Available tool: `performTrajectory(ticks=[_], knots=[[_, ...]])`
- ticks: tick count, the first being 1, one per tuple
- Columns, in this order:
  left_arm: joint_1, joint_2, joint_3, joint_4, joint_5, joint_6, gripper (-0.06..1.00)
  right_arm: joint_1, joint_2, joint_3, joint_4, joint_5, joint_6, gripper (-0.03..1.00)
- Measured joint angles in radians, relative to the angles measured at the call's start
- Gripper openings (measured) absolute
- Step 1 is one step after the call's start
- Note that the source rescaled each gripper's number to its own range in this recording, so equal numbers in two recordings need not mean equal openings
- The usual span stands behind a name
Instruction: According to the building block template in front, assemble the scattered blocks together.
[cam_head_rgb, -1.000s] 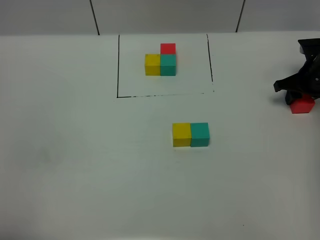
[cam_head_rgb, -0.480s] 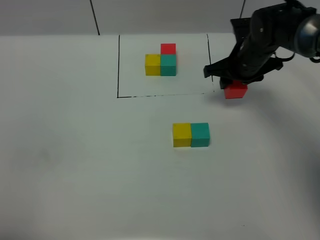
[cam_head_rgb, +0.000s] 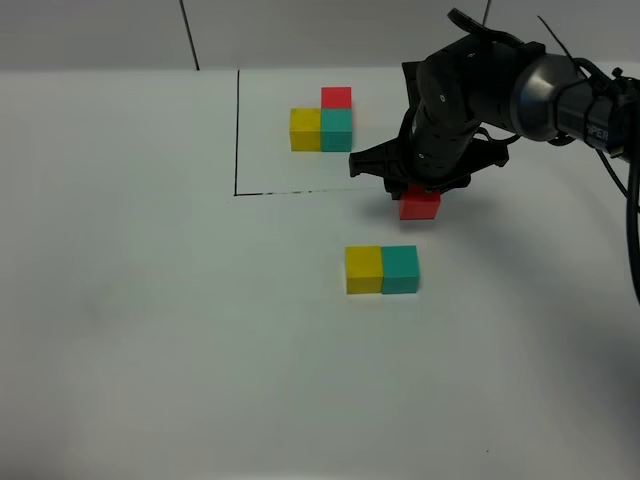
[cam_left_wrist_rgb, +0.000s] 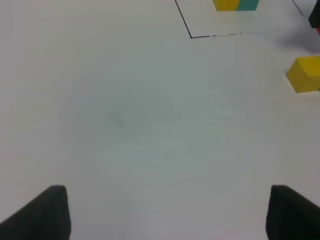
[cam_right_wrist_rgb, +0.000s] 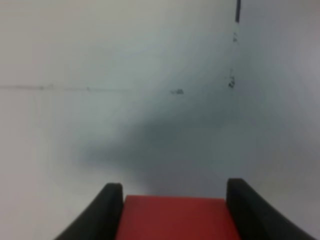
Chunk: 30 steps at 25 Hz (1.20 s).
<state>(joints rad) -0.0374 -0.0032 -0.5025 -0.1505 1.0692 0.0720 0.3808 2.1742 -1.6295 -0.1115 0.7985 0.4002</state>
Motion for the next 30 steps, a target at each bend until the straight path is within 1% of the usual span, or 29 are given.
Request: performTrajectory(ticks=[4,9,15,30], knots=[[0.000,0.000,0.000,0.000,0.000,0.000,0.86,0.014,0.048,-0.063,-0.007,0.052,0.003,0.01],[0.000,0.000,0.000,0.000,0.000,0.000,0.86,0.023,0.059,-0.079,-0.010,0.079,0.008,0.01],[0.000,0.000,0.000,0.000,0.000,0.000,0.86,0.041,0.082,-0.084,-0.010,0.075,0.010,0.01],[0.000,0.000,0.000,0.000,0.000,-0.001,0.86,0.043,0.115,-0.084,0.011,0.059,0.012,0.01]])
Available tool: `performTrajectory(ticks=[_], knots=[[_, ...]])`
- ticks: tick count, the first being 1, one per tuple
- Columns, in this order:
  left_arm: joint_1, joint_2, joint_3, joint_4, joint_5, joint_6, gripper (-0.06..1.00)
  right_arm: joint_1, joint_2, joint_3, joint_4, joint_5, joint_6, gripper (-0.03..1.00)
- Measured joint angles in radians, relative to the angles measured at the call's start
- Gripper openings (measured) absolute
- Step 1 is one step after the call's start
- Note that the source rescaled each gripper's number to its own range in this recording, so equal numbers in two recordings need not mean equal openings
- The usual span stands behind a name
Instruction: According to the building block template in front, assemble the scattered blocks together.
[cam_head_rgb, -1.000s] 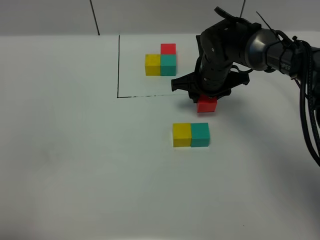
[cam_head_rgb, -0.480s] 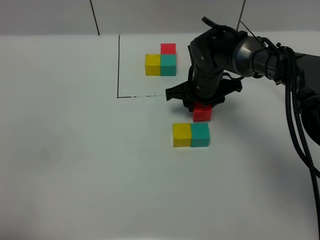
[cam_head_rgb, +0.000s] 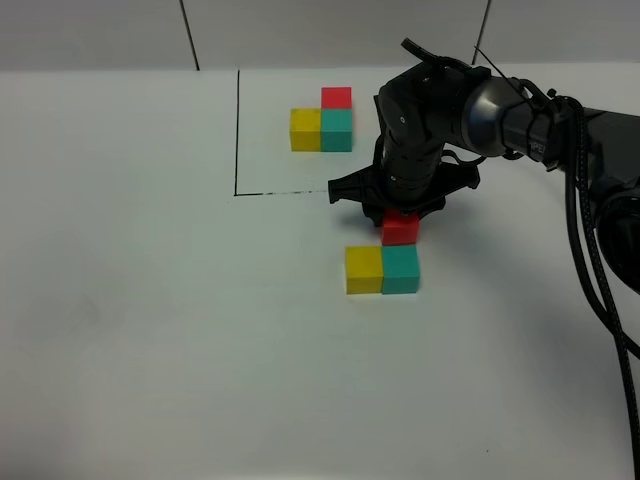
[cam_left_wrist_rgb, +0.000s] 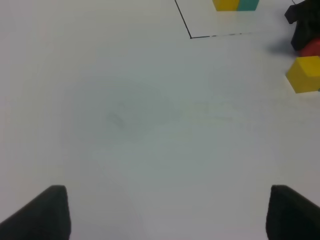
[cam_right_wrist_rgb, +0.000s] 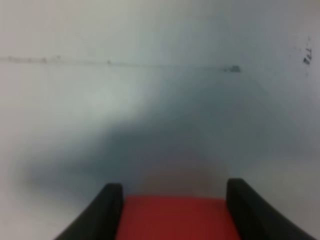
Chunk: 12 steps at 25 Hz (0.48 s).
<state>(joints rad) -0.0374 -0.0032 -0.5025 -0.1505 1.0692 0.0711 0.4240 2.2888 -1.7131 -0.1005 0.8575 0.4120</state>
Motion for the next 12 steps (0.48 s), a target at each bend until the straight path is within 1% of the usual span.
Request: performTrajectory(ticks=[7,12], knots=[[0.000,0.000,0.000,0.000,0.000,0.000,0.86,0.002,0.014,-0.001,0.007,0.000,0.000,0.01],[0.000,0.000,0.000,0.000,0.000,0.000,0.86,0.021,0.014,-0.001,0.005,0.007,0.016,0.01]])
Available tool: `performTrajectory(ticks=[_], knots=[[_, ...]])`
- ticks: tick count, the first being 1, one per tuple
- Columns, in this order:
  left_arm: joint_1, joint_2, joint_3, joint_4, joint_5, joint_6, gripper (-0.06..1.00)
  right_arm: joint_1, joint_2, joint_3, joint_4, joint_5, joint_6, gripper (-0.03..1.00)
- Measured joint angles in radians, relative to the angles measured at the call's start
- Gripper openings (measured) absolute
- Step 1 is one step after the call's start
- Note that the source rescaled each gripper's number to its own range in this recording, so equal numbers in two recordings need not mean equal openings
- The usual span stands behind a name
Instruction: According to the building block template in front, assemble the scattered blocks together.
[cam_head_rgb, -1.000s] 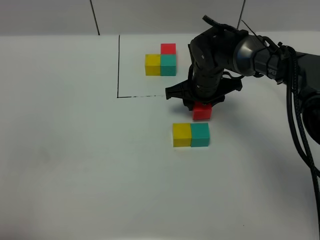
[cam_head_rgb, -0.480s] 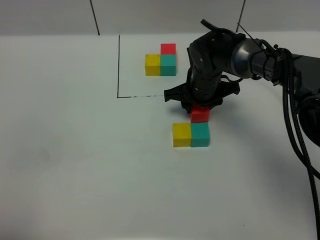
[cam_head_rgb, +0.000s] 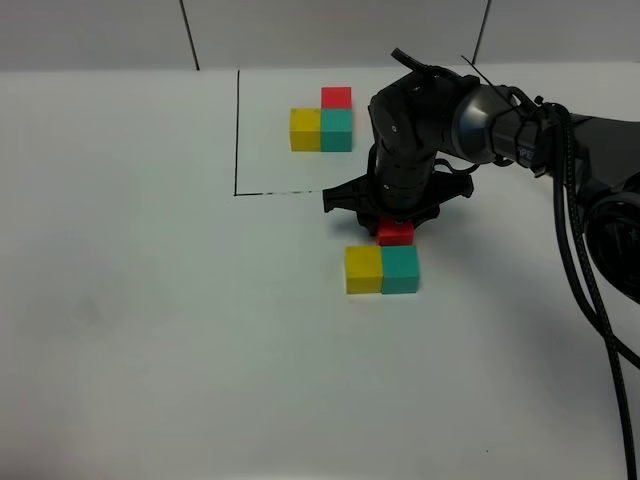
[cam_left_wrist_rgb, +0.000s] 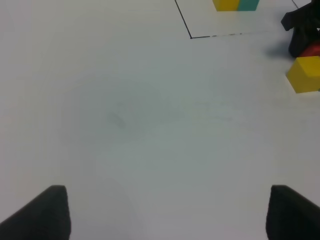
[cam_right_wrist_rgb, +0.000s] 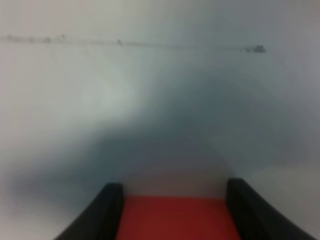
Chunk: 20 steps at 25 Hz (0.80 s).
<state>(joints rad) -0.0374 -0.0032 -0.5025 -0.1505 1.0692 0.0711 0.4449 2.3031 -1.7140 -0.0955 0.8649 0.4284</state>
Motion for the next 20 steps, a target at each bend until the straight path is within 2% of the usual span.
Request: performTrajectory(ticks=[20], knots=[[0.000,0.000,0.000,0.000,0.000,0.000,0.86,0.003,0.000,-0.001,0.009,0.037,0.041,0.01]])
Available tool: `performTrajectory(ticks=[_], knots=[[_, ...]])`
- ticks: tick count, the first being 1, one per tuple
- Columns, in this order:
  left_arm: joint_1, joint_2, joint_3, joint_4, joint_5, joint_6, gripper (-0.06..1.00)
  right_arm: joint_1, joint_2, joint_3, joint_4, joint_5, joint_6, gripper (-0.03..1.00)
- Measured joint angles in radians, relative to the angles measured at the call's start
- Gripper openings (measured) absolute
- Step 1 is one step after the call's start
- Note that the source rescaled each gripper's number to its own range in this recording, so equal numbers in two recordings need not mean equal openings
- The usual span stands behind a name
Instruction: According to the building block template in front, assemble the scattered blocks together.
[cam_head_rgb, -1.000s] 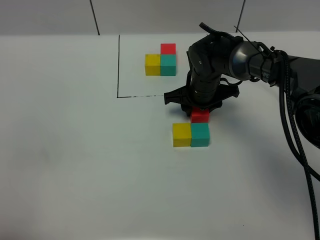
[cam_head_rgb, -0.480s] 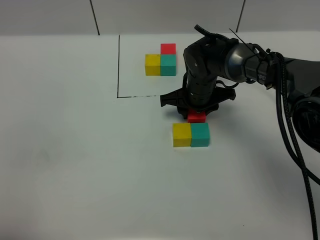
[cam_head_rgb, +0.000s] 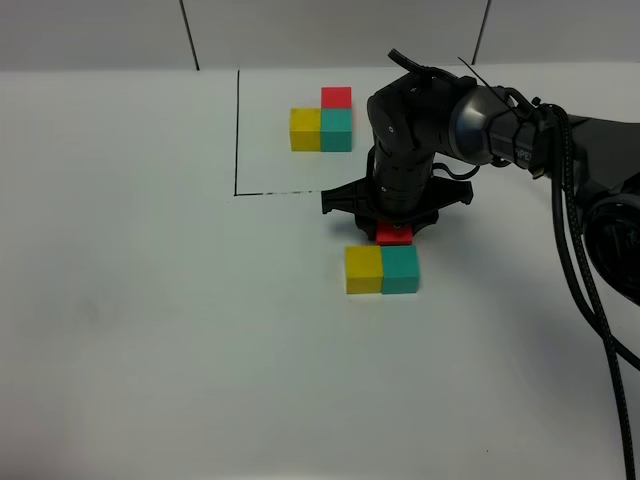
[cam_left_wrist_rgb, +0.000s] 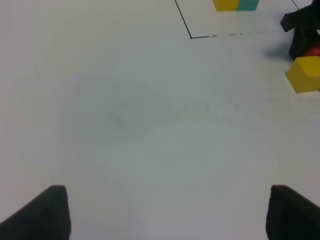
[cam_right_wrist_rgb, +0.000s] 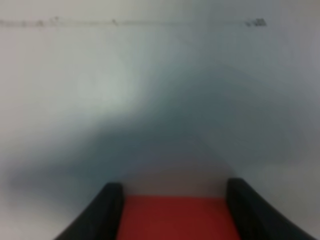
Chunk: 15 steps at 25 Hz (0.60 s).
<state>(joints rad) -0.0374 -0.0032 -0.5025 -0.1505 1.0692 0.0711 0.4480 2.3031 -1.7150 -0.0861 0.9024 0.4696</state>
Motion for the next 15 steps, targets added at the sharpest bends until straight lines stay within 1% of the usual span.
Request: performTrajectory(ticks=[15], knots=[[0.000,0.000,0.000,0.000,0.000,0.000,0.86,0.000,0.000,0.000,0.001,0.010,0.005,0.01]])
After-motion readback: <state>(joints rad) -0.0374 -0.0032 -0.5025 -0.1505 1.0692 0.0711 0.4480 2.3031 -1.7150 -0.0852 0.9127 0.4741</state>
